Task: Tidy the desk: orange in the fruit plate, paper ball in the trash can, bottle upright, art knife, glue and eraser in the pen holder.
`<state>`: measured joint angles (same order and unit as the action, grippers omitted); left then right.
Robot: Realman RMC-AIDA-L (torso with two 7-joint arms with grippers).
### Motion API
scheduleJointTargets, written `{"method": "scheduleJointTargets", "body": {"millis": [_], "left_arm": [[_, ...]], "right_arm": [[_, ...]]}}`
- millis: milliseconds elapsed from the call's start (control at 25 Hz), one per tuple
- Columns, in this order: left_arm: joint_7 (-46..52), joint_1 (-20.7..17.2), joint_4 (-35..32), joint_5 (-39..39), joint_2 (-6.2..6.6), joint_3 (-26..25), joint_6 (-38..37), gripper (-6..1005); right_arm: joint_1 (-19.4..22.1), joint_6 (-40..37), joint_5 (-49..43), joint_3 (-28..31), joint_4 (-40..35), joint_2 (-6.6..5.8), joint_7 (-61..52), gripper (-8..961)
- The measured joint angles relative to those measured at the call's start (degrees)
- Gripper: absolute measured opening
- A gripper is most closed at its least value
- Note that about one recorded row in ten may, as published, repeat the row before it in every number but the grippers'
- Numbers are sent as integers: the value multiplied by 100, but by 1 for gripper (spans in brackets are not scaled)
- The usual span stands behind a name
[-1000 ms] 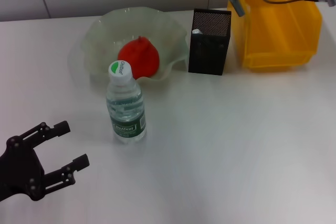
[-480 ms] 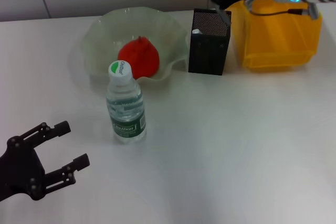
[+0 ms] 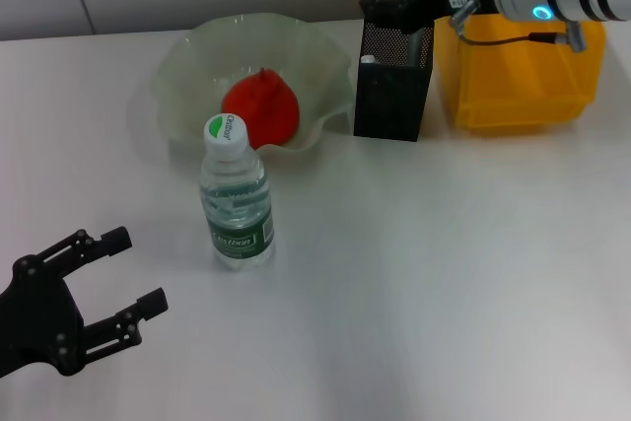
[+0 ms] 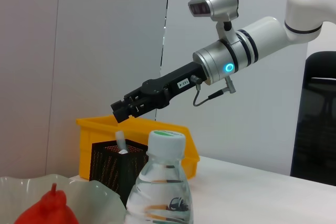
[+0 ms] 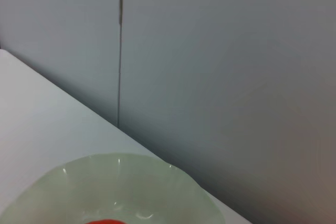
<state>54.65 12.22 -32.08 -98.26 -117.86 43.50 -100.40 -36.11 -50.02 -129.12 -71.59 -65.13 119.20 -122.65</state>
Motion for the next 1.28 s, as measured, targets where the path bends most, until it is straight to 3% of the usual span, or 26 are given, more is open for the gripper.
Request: {"method": "scheduleJointTargets", "body": {"millis": [40, 240, 320, 400, 520, 560, 720, 880, 1040, 1280], "left_arm": [[0, 0, 0, 0, 0, 0, 0, 806], [40, 0, 0, 0, 0, 1, -37, 806], [275, 13, -1, -17, 42, 50, -60, 806], [362, 24, -4, -38, 61, 69, -72, 806], [635, 95, -40, -223, 100, 120, -246, 806], [637, 110, -42, -253, 102, 119, -293, 806], [638, 220, -35, -452, 101, 123, -390, 807], [671, 316, -4, -662, 102, 122, -373, 807], [773, 419, -3, -819, 139, 114, -368, 807], [1368, 864, -4, -1277, 327, 125, -441, 807]], "right_arm": [[15, -4, 1, 17, -27, -2, -4, 232], [274, -475, 172, 275, -462, -2, -29, 455], [567, -1471, 749, 660, -797, -17, 84, 455], [659, -1790, 975, 803, -845, -20, 221, 456], [1232, -3267, 2066, 1441, -768, -24, 1289, 456], [1232, -3267, 2066, 1441, -768, -24, 1289, 458], [1830, -4541, 2665, 1978, 78, -59, 2677, 468], [2007, -5141, 2653, 2152, 949, -174, 3637, 510], [2141, -5327, 2500, 2179, 1846, -314, 4563, 583], [2231, -5213, 1846, 2292, 2092, -250, 5006, 676]]}}
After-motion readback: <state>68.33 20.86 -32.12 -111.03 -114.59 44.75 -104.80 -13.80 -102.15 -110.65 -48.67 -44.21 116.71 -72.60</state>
